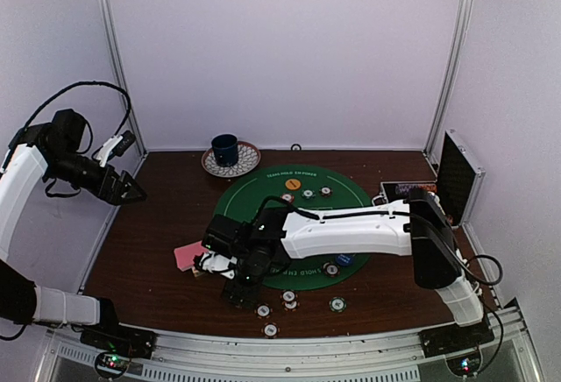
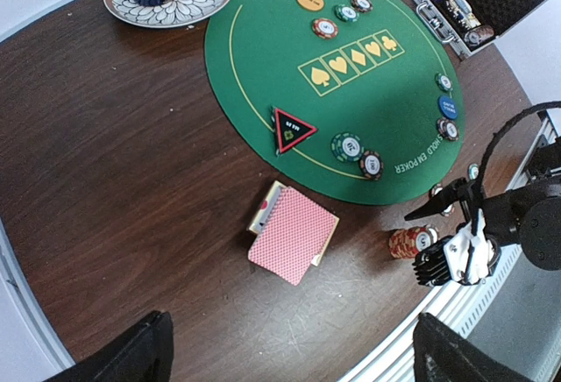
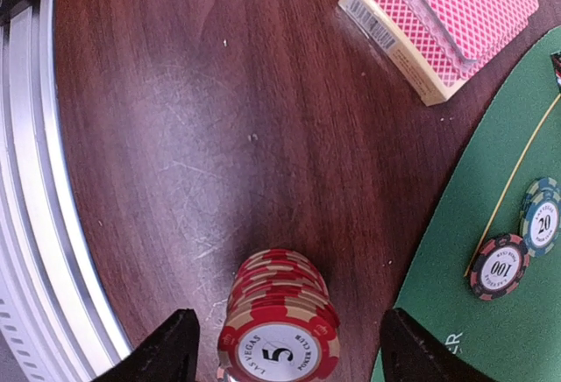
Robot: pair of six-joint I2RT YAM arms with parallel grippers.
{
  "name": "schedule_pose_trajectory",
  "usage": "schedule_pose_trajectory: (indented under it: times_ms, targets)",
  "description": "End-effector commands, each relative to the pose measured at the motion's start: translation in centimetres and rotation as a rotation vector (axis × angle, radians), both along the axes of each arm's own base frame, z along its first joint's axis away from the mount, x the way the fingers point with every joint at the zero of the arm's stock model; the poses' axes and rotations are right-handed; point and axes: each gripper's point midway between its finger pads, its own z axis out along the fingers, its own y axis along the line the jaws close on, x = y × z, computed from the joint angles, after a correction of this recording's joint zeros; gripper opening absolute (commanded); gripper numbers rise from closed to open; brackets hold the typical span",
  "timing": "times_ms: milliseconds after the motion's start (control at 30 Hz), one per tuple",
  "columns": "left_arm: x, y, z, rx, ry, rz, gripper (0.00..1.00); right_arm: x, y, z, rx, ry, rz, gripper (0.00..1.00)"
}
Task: Distribute texas hold em gaming equipment
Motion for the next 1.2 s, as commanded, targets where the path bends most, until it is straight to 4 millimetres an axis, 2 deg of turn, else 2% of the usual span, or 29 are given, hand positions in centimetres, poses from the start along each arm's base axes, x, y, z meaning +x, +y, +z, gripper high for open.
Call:
schedule_pose_trajectory:
  times_ms: [0,100,400,467,733,867,967,1067,1167]
  targets:
    - [0.0,-0.2,0.9,-0.016,-0.039,-0.013,0.98,0.3,0.4,0.2,0.003,-0.01,-0.003,0.69]
    - [0.0,-0.2,1.0,-0.015,-0.039,-0.012,0.98,0.4,0.3,0.0,-0.001,-0.009,-0.006,0.64]
    - [0.0,-0.1,1.1,-0.01,-0.044,-0.01,0.98,0.4,0.1,-0.4,-0.007,0.015,-0.005,0.59]
    - [0.0,-0.1,1.1,-0.009,-0.045,-0.01,0.98,0.4,0.2,-0.4,-0.005,0.017,-0.005,0.54]
    - [0.1,-0.1,1.1,-0.008,-0.044,-0.011,0.98,0.6,0.4,0.8,0.02,0.01,-0.008,0.24]
    - [0.0,-0.1,1.1,-0.008,-0.044,-0.012,0.97,0.7,0.5,2.0,0.039,0.004,-0.011,0.13]
    - [0.1,-0.1,1.2,-0.007,-0.047,-0.012,0.97,1.2,0.7,3.7,0.068,-0.007,-0.023,0.09]
    - [0.2,-0.1,1.2,-0.005,-0.049,-0.013,0.98,2.5,0.6,6.0,0.112,-0.025,-0.053,0.06]
    - [0.1,-0.1,1.2,-0.006,-0.048,-0.014,0.98,4.6,0.3,7.8,0.157,-0.04,-0.103,0.06]
